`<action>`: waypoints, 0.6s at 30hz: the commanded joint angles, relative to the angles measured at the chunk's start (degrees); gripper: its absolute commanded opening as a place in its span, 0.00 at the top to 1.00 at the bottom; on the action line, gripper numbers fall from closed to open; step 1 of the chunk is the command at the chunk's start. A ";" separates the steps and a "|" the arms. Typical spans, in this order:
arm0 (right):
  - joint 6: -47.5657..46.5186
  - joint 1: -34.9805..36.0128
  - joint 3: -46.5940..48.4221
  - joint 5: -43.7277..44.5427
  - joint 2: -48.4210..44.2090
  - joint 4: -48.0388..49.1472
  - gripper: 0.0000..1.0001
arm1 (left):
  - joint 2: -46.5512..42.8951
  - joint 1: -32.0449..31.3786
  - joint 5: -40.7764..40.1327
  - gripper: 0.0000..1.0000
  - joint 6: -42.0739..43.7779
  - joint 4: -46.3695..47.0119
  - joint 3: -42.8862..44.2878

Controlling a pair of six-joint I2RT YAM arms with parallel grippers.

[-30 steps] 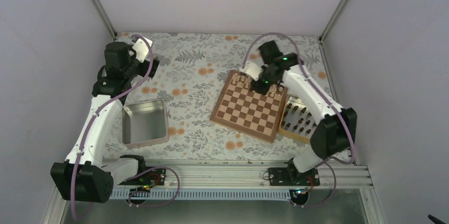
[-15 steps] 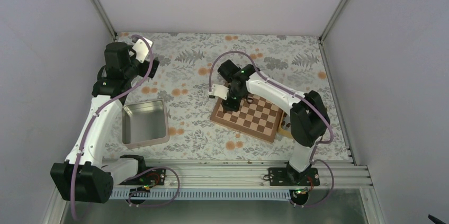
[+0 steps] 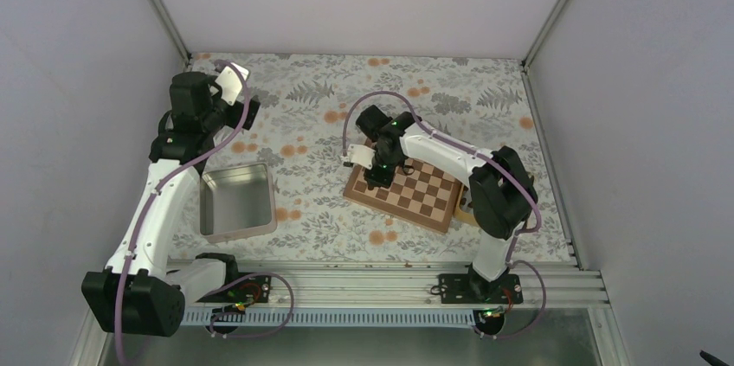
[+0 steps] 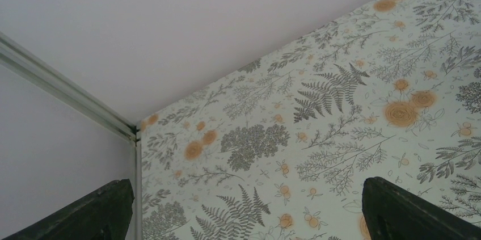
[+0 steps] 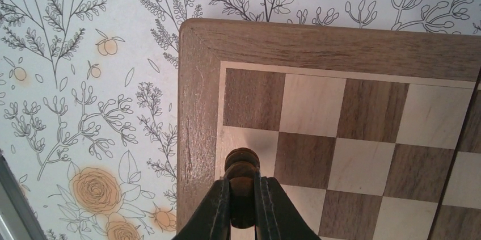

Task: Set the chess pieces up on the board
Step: Place the chess piece on the chessboard.

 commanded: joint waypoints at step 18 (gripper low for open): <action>1.02 0.61 -1.55 0.96 1.02 2.94 0.96 | -1.07 0.26 0.45 0.00 -0.09 0.56 -1.86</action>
